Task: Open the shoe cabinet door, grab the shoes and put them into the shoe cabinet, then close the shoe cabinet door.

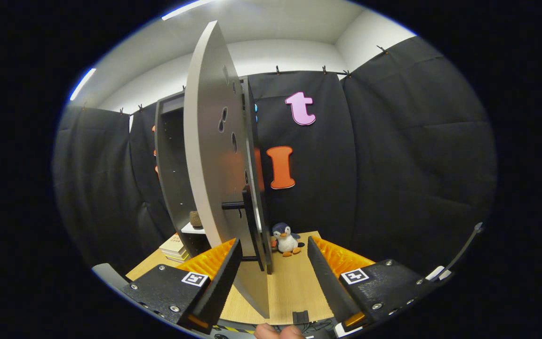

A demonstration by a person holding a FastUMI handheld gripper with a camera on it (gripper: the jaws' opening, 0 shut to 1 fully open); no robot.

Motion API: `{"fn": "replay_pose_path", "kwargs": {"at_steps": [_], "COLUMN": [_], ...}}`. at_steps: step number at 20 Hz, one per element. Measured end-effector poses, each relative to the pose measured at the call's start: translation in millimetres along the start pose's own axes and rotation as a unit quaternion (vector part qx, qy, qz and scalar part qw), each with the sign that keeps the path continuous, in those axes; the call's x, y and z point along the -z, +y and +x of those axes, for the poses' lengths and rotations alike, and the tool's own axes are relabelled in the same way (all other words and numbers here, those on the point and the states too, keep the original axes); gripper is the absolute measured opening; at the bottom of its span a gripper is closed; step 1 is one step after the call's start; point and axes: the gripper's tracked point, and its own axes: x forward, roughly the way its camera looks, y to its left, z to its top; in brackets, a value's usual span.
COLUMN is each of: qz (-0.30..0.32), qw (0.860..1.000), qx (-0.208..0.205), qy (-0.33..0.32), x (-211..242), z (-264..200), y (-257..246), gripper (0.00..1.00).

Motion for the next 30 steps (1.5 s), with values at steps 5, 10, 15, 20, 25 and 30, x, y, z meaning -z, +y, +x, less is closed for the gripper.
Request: {"fn": "replay_pose_path", "kwargs": {"at_steps": [5,10,15,20,25,30], "qz": [-0.015,-0.015,-0.053,-0.056,-0.056,-0.048], "qw": [0.999,0.997,0.995,0.994,0.995,0.998], "qx": [0.044,0.073,0.085,0.093,0.074,0.025], "qy": [0.000,0.010,0.015,0.017,0.022,0.029], "x": [-5.4,0.4,-1.0,1.0,2.7,8.8], "z": [9.3,4.3,6.2,15.7,32.8,73.2], "y": [8.5,51.8,104.5,145.3,190.7,247.6], "gripper": [0.85,0.84,0.84,0.84,0.84,0.85]}}
